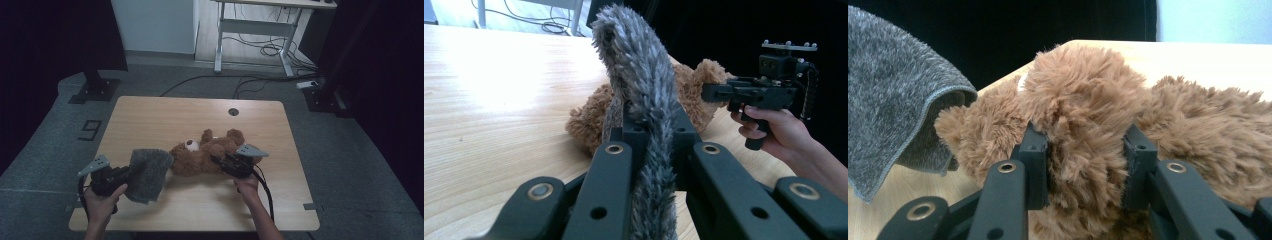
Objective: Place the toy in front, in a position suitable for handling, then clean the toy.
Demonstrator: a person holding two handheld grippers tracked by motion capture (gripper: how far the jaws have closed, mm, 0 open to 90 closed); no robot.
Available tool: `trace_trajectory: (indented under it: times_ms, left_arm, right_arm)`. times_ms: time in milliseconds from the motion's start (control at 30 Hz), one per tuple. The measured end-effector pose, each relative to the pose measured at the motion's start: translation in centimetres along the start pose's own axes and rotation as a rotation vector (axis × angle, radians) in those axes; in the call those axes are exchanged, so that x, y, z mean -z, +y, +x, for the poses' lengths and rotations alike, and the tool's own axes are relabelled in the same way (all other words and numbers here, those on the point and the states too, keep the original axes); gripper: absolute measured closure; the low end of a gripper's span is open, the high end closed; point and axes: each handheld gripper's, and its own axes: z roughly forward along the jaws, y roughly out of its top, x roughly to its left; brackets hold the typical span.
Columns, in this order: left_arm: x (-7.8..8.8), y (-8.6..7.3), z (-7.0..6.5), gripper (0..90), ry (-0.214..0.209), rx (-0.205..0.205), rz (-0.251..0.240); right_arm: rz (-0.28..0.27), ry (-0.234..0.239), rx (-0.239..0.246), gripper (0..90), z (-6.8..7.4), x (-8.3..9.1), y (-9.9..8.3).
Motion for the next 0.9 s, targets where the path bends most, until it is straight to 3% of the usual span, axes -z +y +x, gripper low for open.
trace_trajectory:
  times_ms: [333,500,633,700,767,833,900]
  left_arm:
    - [-1.2,0.5,-1.0,82.7,-0.021,-0.023,-0.004]
    - [-3.0,2.0,-2.4,82.7,-0.064,-0.049,-0.018]
    - [-6.5,2.8,-4.2,82.7,-0.126,-0.068,-0.009]
    - [-8.7,2.9,-5.1,82.7,-0.159,-0.064,0.013]
    - [-11.2,2.9,-6.3,82.7,-0.177,-0.090,0.051]
    - [-13.3,2.6,-7.1,82.7,-0.180,-0.099,0.094]
    - [-15.3,1.9,-7.4,82.7,-0.137,-0.109,0.136]
  right_arm:
    - [-0.019,-0.003,-0.002,64.3,0.0,-0.1,-0.2]
    - [-0.010,0.006,0.010,66.9,0.3,-0.2,-0.1]
    - [-0.010,0.007,0.010,67.3,0.3,-0.3,0.0]
    - [-0.009,0.008,0.007,67.3,0.3,-0.2,0.0]
    - [-0.009,0.008,0.008,67.3,0.3,-0.2,0.0]
    - [-0.010,0.009,0.006,67.3,0.3,-0.2,0.0]
    - [-0.010,0.009,0.005,67.3,0.3,-0.2,0.0]
